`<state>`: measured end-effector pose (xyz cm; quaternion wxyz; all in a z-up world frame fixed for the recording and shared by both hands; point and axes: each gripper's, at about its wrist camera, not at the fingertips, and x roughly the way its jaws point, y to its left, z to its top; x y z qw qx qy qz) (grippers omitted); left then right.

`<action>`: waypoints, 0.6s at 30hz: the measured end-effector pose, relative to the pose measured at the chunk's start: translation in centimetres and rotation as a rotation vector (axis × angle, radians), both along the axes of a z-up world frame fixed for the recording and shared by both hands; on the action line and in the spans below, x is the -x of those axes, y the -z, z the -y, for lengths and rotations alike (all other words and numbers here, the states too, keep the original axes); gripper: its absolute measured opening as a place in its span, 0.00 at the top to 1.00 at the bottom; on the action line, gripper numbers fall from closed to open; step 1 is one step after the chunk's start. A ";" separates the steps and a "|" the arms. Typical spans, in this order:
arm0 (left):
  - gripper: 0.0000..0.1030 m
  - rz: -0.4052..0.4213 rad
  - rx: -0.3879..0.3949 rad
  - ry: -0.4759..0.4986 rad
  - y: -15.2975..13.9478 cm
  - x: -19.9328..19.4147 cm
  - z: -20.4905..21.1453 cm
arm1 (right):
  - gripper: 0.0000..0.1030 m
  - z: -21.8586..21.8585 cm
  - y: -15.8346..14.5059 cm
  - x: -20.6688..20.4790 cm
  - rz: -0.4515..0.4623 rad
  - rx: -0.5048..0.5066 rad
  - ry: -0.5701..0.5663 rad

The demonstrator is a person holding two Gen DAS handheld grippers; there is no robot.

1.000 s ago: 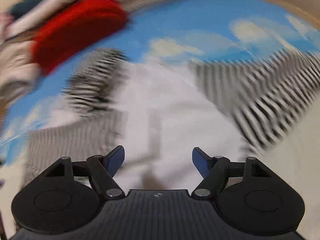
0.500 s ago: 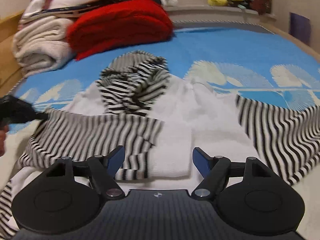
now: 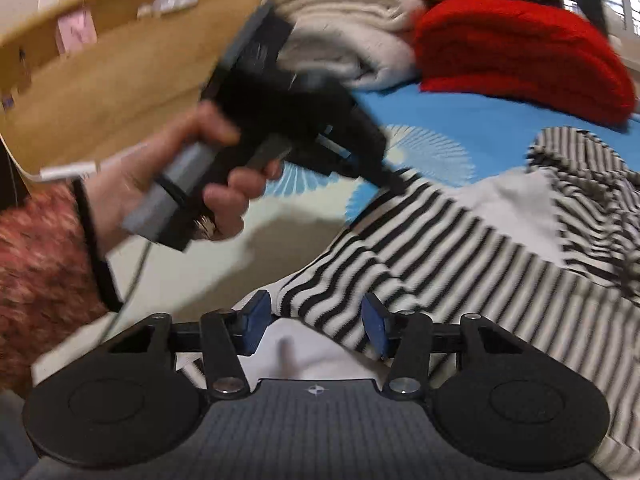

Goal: Fold small clothes

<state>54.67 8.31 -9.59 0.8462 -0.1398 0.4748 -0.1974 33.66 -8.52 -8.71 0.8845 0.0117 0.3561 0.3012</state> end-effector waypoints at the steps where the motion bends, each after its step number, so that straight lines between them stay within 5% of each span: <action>1: 0.96 0.000 -0.001 0.003 0.1 -0.1 0.0 | 0.50 -0.6 0.6 -0.4 0.016 0.028 0.007; 2: 0.96 0.000 -0.001 0.003 0.2 -0.1 -0.1 | 0.59 -1.1 1.2 -0.7 0.036 0.048 0.013; 4: 0.97 -0.003 -0.006 -0.001 0.3 -0.3 -0.1 | 1.00 -2.0 2.6 -1.5 0.002 0.105 -0.008; 9: 0.97 -0.005 -0.006 -0.029 1.0 -1.0 -0.2 | 1.00 -1.6 2.2 1.1 0.053 0.103 -0.175; 13: 0.97 0.008 0.007 -0.036 1.0 -1.2 -0.1 | 1.00 0.2 0.9 1.2 0.045 0.040 -0.169; 18: 0.97 0.011 0.000 -0.098 1.2 -1.4 -0.6 | 0.99 -0.4 2.1 1.7 0.026 0.090 -0.207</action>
